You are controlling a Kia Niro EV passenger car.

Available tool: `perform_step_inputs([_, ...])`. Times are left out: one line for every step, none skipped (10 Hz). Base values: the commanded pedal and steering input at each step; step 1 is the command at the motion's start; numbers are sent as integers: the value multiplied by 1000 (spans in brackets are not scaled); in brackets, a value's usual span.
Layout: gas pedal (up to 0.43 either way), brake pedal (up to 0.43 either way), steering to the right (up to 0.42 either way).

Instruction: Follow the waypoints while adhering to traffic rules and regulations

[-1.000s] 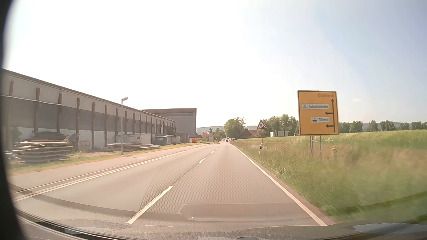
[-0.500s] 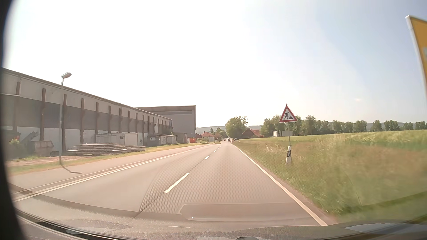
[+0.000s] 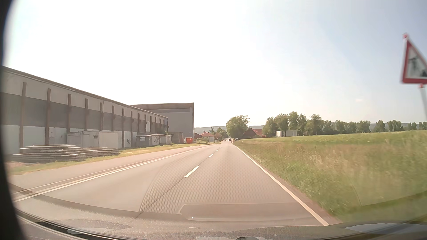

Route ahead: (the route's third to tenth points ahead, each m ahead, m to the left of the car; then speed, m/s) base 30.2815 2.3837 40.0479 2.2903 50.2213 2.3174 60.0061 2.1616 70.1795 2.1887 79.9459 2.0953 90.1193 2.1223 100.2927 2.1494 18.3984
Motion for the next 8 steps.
perform_step_inputs([197,0,-2])
perform_step_inputs([197,0,-1])
perform_step_inputs([197,0,0])
perform_step_inputs([197,0,0])
perform_step_inputs([197,0,-1])
perform_step_inputs([197,0,-1])
perform_step_inputs([197,0,-1])
perform_step_inputs([197,0,-1])
